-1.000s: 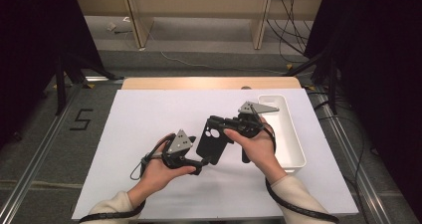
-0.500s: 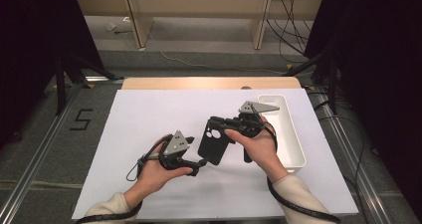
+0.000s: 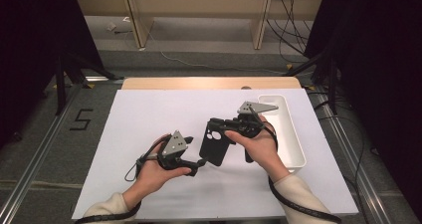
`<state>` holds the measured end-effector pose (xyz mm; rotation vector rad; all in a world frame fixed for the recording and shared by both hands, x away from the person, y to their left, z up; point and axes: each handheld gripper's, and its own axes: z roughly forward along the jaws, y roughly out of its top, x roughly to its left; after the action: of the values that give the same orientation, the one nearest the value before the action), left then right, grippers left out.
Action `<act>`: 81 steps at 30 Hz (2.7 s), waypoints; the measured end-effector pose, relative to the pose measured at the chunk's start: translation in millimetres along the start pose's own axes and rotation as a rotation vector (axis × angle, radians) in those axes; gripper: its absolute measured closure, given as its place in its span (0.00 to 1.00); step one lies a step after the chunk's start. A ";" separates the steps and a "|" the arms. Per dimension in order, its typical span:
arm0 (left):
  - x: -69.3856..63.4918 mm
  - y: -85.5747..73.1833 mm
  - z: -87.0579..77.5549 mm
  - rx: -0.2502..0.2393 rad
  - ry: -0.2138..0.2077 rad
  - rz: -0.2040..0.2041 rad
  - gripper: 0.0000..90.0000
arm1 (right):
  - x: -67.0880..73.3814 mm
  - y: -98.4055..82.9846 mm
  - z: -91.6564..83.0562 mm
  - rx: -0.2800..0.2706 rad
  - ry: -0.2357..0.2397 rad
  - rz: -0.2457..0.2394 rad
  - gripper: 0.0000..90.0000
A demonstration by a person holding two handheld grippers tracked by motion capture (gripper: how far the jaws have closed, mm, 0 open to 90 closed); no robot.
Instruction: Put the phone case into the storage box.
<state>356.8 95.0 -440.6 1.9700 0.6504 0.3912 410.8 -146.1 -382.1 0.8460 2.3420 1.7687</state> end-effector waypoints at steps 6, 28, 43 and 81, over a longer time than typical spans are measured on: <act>-0.9 0.2 0.2 -0.002 -0.009 0.002 0.19 | -3.1 0.5 -2.7 0.069 0.047 -0.064 0.87; -4.1 0.4 1.5 -0.015 -0.034 0.007 0.18 | 0.3 5.2 -7.7 0.150 0.174 -0.163 0.87; -12.2 -4.5 5.5 0.014 -0.073 0.042 0.20 | 4.8 6.2 -6.4 0.156 0.192 -0.168 0.87; -19.6 -16.0 16.7 0.050 -0.137 0.023 0.45 | 14.7 11.0 -8.0 0.152 0.254 -0.163 0.87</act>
<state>345.4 77.3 -462.5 2.0332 0.5551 0.2535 399.4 -144.1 -365.7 0.4505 2.6452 1.7394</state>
